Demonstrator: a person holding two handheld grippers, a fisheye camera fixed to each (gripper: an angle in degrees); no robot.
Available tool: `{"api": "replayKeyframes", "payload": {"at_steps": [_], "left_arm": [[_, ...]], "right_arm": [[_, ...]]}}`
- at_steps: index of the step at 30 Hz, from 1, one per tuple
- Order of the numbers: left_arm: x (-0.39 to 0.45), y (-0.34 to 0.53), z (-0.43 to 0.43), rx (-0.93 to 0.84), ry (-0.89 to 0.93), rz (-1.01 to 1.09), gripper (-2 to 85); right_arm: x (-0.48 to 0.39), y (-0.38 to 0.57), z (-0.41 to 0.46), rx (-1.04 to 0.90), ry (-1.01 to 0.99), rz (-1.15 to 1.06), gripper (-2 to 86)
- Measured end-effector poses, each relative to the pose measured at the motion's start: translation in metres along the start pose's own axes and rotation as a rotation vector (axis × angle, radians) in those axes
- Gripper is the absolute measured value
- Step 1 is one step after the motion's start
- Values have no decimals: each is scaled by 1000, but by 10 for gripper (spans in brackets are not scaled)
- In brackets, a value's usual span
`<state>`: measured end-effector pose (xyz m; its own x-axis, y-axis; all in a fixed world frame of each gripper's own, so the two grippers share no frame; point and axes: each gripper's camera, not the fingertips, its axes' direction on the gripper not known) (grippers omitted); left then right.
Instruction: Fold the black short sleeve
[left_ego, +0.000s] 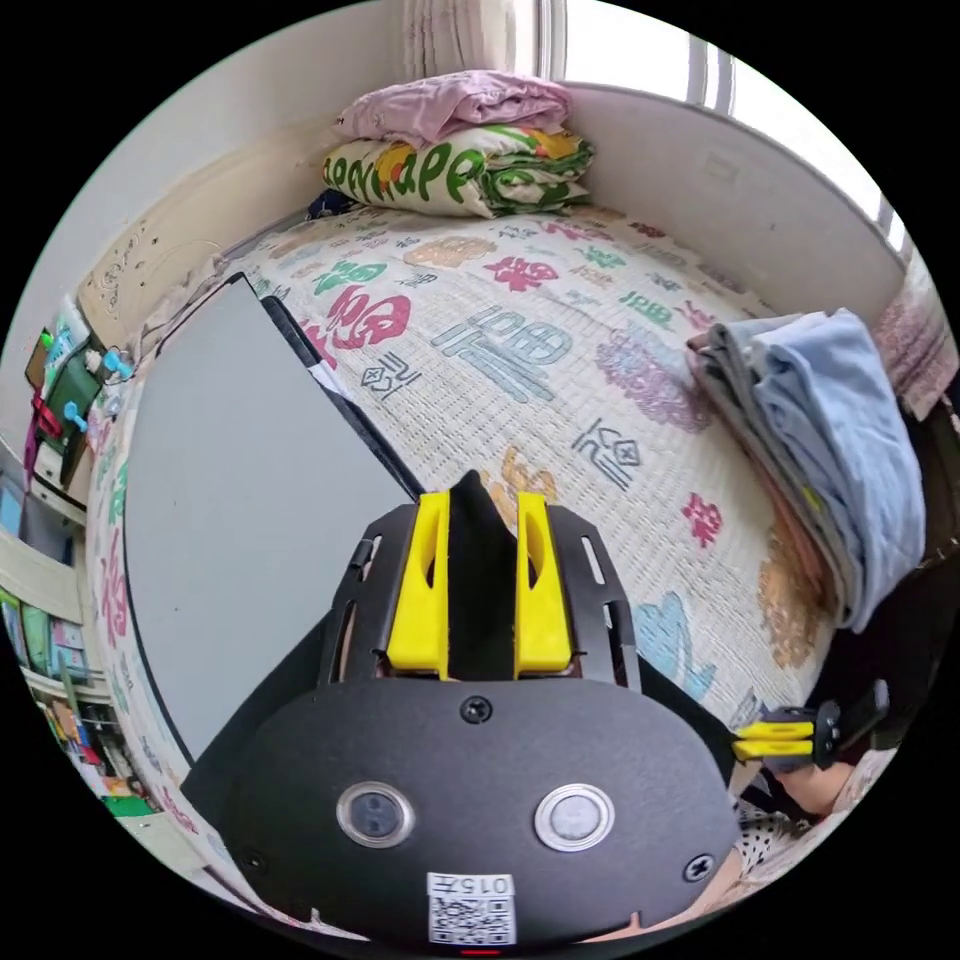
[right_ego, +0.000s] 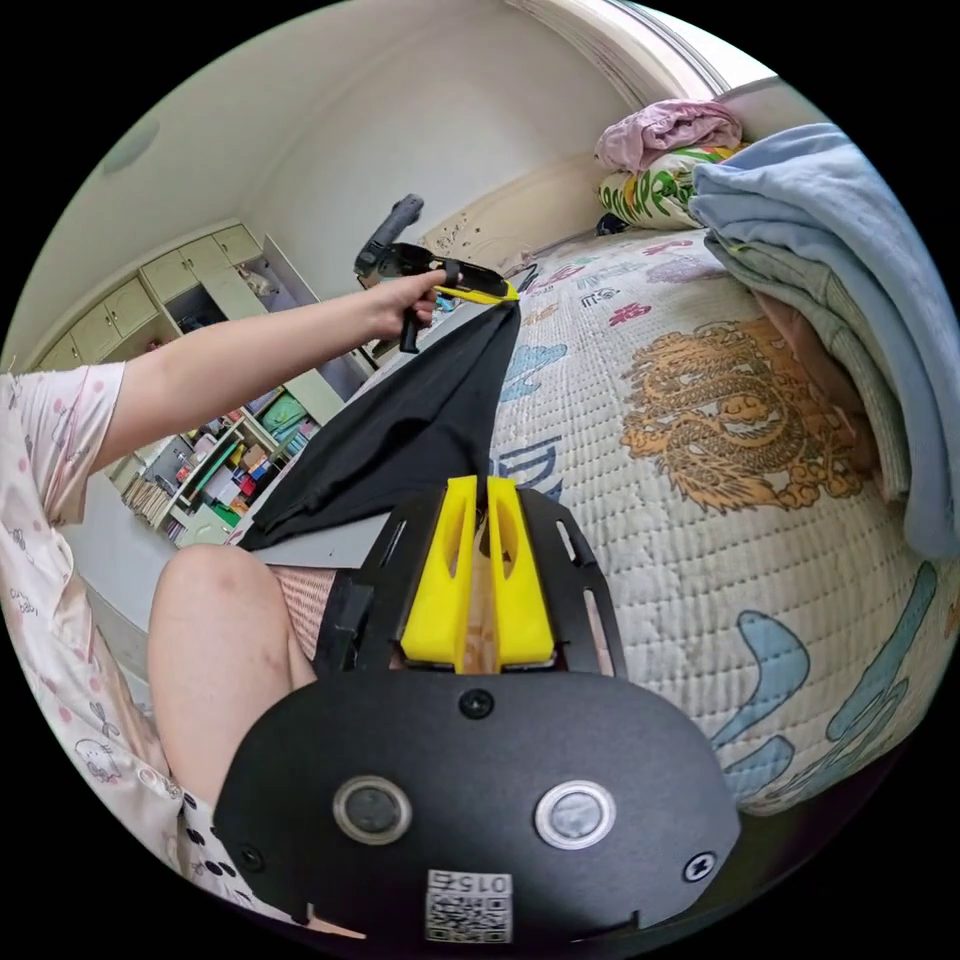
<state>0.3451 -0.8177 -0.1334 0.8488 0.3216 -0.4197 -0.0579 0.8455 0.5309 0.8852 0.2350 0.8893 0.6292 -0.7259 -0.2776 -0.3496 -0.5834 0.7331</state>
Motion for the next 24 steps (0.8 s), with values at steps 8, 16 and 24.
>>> {"api": "replayKeyframes", "payload": {"at_steps": [8,16,24], "left_arm": [[-3,26,62,-109,-56,-5,28],[-69,85,-30,167,138,-111,8],[-194,217,-184,555,369,-225,5]], "right_arm": [[32,4,-32,15,-53,45,6],[84,-9,-150,195,-104,152,5],[15,4,-218,238,-226,-268,4]]}}
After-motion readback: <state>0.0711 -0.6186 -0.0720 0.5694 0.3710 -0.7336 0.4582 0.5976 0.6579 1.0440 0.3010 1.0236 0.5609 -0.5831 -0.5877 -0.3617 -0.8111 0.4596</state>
